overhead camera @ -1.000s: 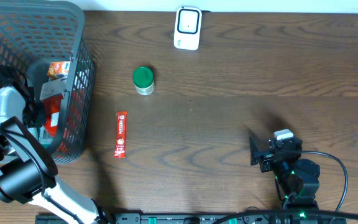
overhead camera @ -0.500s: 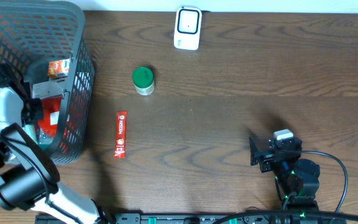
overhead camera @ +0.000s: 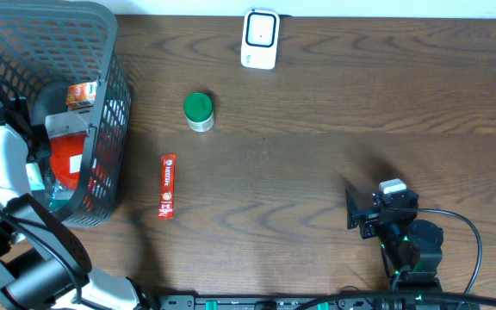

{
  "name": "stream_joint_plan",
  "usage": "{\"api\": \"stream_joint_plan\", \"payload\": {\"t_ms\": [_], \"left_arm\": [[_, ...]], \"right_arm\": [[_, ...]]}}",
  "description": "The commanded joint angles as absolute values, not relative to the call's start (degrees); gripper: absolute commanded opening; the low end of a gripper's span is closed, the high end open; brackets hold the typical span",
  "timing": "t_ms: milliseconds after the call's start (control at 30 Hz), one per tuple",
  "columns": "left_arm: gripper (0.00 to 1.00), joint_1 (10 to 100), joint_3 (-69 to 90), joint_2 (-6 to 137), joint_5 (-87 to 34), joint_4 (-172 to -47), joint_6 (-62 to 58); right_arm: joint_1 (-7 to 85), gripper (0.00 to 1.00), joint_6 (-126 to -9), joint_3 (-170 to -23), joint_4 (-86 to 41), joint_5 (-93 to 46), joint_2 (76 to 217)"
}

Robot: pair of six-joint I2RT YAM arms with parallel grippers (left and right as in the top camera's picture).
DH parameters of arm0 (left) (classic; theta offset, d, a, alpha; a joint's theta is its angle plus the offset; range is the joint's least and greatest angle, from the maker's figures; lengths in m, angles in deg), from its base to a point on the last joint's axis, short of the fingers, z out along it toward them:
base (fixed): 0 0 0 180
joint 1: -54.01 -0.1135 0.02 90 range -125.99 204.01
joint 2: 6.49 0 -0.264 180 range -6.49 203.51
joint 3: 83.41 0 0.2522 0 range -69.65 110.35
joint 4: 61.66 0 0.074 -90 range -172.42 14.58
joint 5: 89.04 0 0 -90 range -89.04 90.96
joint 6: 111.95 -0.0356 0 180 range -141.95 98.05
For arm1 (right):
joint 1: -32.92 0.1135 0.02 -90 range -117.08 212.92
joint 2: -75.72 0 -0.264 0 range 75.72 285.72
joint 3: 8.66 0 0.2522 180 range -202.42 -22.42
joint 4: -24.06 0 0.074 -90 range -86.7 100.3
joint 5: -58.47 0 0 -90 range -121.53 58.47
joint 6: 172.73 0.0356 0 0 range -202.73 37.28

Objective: Scan the item barcode
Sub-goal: 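Grasp the mint-green pouch with the left gripper and lift it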

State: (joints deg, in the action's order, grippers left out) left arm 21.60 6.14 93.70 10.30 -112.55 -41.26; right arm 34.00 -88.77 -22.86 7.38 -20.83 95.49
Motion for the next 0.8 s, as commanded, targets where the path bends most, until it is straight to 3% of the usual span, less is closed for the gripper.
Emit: {"api": "stream_joint_plan", "payload": {"t_ms": [0, 767], "left_arm": [[0.07, 22.13, 6.56, 89.74, 10.41, -112.13, -40.08], [0.11, 33.06, 6.56, 75.4, 10.41, -105.99, -37.35]], "right_arm": [[34.41, 0.99, -87.94, -22.78, 7.53, -21.0, 95.55], [34.41, 0.99, -87.94, -22.76, 7.71, -20.98, 95.55]]}}
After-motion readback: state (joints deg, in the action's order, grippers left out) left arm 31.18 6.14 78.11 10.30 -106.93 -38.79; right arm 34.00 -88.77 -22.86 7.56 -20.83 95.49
